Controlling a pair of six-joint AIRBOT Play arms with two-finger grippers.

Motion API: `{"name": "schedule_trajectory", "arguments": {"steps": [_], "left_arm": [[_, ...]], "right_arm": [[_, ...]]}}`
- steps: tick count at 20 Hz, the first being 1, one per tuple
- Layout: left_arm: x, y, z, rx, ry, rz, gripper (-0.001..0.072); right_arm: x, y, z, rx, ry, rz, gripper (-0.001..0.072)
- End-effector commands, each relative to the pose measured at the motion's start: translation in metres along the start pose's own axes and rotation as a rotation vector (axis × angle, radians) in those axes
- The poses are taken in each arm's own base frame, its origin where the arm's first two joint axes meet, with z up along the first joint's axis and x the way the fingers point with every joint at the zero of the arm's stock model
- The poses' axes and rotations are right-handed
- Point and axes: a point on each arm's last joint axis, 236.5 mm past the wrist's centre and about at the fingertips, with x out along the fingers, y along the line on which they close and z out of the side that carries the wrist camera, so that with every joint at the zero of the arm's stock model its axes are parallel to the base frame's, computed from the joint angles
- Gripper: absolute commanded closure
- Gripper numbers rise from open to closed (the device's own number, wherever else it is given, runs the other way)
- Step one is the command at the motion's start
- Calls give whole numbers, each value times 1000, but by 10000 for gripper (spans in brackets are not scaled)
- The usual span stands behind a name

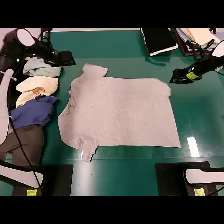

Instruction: Fold the shirts.

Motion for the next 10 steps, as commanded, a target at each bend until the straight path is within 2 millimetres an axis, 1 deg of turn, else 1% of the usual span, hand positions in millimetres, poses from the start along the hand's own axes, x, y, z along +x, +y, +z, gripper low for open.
{"name": "schedule_trajectory", "arguments": {"steps": [1, 3, 4, 5, 7, 10], "left_arm": [[-26, 23, -32, -43, 124, 38, 160], [-41, 35, -67, -70, 184, 69, 160], [-45, 40, -93, -75, 222, 94, 159], [-47, 43, -121, -89, 259, 108, 159], [-48, 44, -184, -143, 329, 116, 160], [-46, 48, -274, -243, 418, 144, 159]], "right_arm": [[1, 6, -5, -14, 16, 28, 337], [-7, 14, -22, -41, 11, 35, 337], [-11, 20, -31, -48, 8, 55, 337], [-14, 27, -40, -56, 2, 78, 337], [-21, 35, -56, -60, -10, 101, 337], [-28, 38, -72, -61, -40, 96, 337]]}}
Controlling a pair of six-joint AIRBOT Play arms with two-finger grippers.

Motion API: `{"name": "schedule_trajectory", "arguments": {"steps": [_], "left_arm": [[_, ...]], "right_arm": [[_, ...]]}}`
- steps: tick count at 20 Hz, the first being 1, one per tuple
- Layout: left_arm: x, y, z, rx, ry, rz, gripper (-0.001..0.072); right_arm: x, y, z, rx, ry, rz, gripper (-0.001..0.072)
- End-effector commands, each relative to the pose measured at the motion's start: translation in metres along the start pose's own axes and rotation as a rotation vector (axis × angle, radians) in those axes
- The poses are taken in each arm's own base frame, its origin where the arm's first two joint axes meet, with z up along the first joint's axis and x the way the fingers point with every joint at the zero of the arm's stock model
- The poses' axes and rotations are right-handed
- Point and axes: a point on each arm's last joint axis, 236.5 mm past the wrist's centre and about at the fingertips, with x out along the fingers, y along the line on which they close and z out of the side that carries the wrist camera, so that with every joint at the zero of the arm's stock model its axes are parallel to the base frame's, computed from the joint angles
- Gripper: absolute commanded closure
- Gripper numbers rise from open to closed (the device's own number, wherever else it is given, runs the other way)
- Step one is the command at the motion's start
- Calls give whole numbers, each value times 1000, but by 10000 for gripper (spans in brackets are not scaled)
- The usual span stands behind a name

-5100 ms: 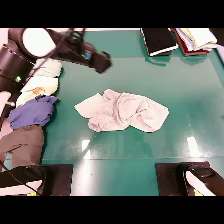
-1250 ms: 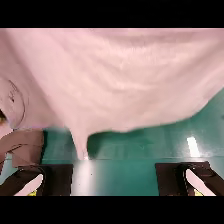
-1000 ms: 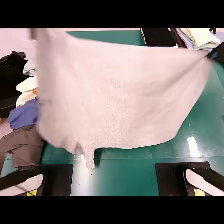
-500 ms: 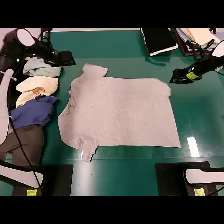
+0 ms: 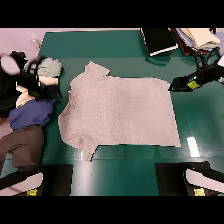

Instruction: Fold the shirts.

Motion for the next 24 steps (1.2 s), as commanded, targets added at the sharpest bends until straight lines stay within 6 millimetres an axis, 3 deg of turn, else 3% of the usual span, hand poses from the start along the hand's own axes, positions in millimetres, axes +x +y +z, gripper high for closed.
{"name": "schedule_trajectory", "arguments": {"steps": [1, 4, 7, 10, 15, 16, 17, 19, 22, 24], "left_arm": [[35, 20, -91, -115, 102, 28, 159], [57, 29, -133, -183, 152, 40, 158], [72, 24, -153, -221, 192, 5, 159], [85, 15, -155, -267, 175, -49, 160], [88, -8, -137, -311, 102, -161, 172], [87, -9, -135, -307, 99, -167, 419], [84, -11, -133, -286, 96, -170, 670], [75, -16, -127, -233, 96, -182, 688], [58, -24, -112, -159, 72, -198, 688], [51, -26, -102, -143, 44, -203, 687]], "right_arm": [[-8, 9, -18, -9, -37, 11, 337], [-13, 11, -23, -12, -49, 11, 337], [-13, 11, -23, -12, -49, 10, 337], [-13, 11, -23, -12, -49, 10, 338], [-13, 8, -29, -6, -24, 9, 337], [-15, 3, -36, -1, 1, 8, 338], [-16, -6, -43, 16, 26, 2, 338], [-13, -32, -71, 109, 102, 0, 337], [5, -72, -137, 306, 201, 11, 330], [22, -91, -187, 473, 251, 35, 188]]}}
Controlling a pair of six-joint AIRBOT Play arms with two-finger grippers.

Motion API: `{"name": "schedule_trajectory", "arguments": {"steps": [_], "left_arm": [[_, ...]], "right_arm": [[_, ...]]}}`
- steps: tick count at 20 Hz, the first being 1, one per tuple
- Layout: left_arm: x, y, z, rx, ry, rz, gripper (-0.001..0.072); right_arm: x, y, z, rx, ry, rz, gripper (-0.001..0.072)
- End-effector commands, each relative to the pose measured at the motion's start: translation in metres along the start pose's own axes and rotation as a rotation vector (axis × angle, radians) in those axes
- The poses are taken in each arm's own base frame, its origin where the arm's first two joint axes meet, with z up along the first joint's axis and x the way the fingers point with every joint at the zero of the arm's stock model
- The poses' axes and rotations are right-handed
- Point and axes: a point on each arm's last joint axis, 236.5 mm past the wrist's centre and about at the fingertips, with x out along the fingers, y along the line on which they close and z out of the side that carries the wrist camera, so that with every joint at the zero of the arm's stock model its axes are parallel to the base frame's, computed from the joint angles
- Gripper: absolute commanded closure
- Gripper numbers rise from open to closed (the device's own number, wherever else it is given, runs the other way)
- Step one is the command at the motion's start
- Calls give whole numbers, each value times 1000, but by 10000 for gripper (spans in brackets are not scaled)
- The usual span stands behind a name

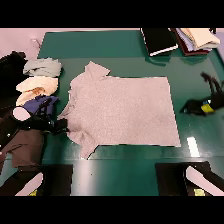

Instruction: Fold the shirts.

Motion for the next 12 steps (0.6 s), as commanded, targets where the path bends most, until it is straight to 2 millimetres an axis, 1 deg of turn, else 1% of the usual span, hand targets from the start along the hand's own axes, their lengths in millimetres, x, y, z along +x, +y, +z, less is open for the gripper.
{"name": "schedule_trajectory", "arguments": {"steps": [1, 2, 3, 4, 5, 7, 10, 11, 12], "left_arm": [[-11, -11, 11, 54, -24, -19, 688], [-11, -11, 12, 61, -29, -18, 688], [-11, -11, 12, 67, -31, -18, 688], [-11, -11, 12, 67, -32, -18, 688], [-11, -11, 12, 67, -32, -18, 688], [-11, -11, 12, 68, -31, -18, 688], [-11, -11, 14, 67, -40, -18, 688], [-11, -11, 14, 67, -39, -18, 688], [-12, -11, 14, 68, -39, -18, 688]], "right_arm": [[37, -46, -68, 262, 112, 59, 189], [47, -53, -82, 314, 128, 80, 200], [58, -57, -93, 355, 138, 91, 240], [66, -57, -100, 372, 144, 94, 277], [73, -56, -106, 377, 158, 96, 276], [84, -49, -114, 351, 184, 94, 276], [93, -29, -115, 277, 213, 111, 288], [95, -26, -113, 247, 214, 103, 363], [98, -22, -112, 211, 218, 95, 494]]}}
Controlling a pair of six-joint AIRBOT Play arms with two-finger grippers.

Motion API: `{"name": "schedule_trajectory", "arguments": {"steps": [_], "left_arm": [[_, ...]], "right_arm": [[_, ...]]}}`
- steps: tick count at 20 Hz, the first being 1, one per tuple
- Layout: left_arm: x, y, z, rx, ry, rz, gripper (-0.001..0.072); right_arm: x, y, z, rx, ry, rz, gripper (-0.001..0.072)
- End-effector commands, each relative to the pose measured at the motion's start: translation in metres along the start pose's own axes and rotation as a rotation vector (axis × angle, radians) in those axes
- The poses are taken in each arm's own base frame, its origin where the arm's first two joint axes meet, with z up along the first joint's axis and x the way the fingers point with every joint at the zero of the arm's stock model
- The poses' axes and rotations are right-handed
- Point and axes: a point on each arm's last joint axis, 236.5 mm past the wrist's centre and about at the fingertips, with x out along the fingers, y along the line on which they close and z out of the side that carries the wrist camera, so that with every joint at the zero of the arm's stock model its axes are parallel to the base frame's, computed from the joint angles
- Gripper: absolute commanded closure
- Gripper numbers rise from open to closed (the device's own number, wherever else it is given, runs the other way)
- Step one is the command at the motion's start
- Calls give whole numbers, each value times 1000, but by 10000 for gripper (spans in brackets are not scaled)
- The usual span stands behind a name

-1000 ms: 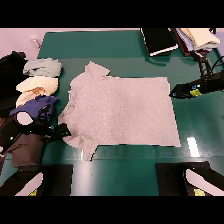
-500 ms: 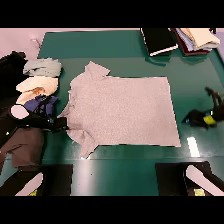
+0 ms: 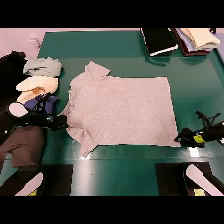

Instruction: Fold the shirts.

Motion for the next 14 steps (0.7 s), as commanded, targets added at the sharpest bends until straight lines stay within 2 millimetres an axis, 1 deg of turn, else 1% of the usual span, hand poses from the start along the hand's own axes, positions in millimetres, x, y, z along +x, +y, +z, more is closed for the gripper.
{"name": "schedule_trajectory", "arguments": {"steps": [1, 2, 3, 4, 5, 6, 7, 8, 9, 10, 11, 12, 13, 14], "left_arm": [[-2, -2, 3, 11, -9, -1, 688], [-7, -5, 6, 22, -15, -5, 688], [-16, -12, 13, 44, -28, -12, 688], [-31, -22, 23, 70, -62, -23, 688], [-54, -37, 38, 110, -130, -37, 689], [-83, -55, 54, 154, -217, -54, 688], [-120, -77, 70, 208, -322, -72, 687], [-160, -99, 83, 261, -429, -92, 687], [-208, -124, 91, 320, -550, -113, 687], [-256, -148, 94, 376, -667, -134, 687], [-302, -170, 92, 428, -773, -153, 687], [-347, -191, 85, 478, -878, -173, 687], [-385, -208, 75, 521, -968, -189, 687], [-420, -222, 62, 555, -1049, -208, 687]], "right_arm": [[13, 11, 0, -95, 10, -34, 625], [9, 17, 4, -133, 7, -43, 702], [0, 27, 10, -182, -6, -52, 700], [-15, 39, 19, -237, -43, -61, 701], [-37, 57, 30, -308, -107, -74, 701], [-64, 77, 41, -379, -189, -86, 701], [-98, 101, 51, -452, -299, -96, 701], [-135, 126, 57, -520, -418, -104, 701], [-179, 153, 59, -593, -557, -111, 701], [-226, 179, 57, -653, -706, -115, 701], [-269, 201, 49, -701, -837, -118, 701], [-309, 219, 38, -741, -956, -121, 701], [-346, 234, 22, -777, -1064, -134, 701], [-379, 245, 5, -802, -1157, -147, 701]]}}
